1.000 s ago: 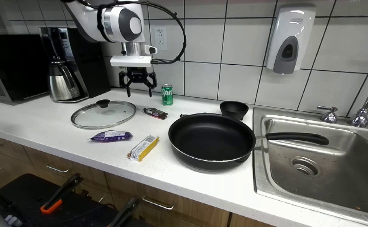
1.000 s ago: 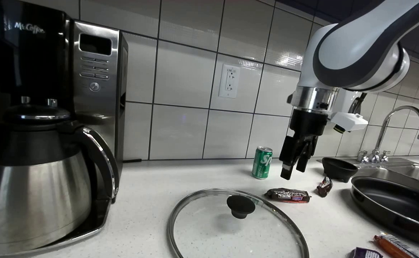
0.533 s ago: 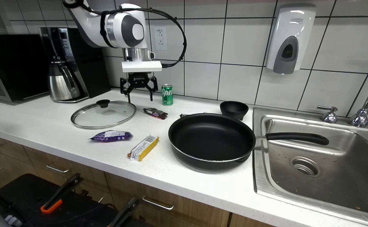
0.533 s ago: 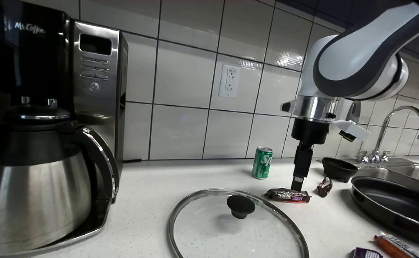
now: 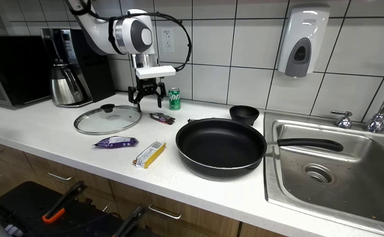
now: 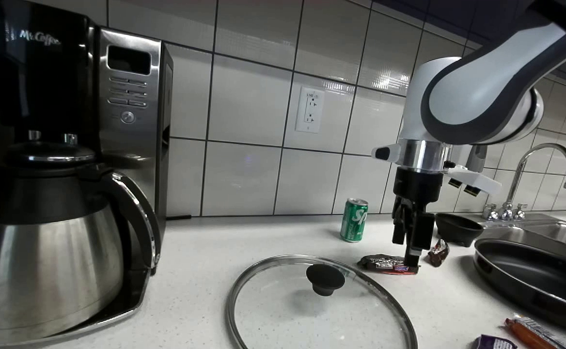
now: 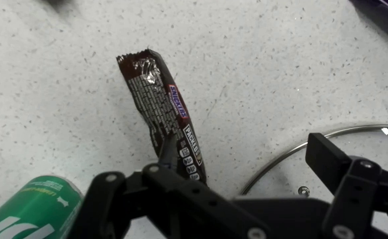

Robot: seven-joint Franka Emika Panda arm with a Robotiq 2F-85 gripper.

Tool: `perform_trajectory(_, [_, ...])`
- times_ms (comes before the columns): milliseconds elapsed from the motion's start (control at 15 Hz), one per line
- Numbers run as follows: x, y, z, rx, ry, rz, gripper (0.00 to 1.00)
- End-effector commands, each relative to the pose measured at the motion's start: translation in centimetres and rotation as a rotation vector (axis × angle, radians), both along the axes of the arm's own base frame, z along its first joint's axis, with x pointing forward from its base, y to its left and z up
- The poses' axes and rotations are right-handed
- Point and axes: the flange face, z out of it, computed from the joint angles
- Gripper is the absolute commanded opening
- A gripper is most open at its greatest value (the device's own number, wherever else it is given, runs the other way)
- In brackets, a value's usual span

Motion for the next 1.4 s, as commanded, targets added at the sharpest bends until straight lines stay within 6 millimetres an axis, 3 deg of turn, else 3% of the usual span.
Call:
perform_trajectory(0, [1.4,-0.1,-0.5,-0.018,-0.003,0.037,1.00])
perform_trajectory(133, [1.9,-0.2,-0.6,-0.011,-0.013,0.000,1.00])
perform_trajectory(200, [0.9,0.0,-0.8,-0.007,0.001,0.011,1.00])
perform_trajectory(1333, [1.9,-0.6,-0.7,-0.013,-0.011,0.026,1.00])
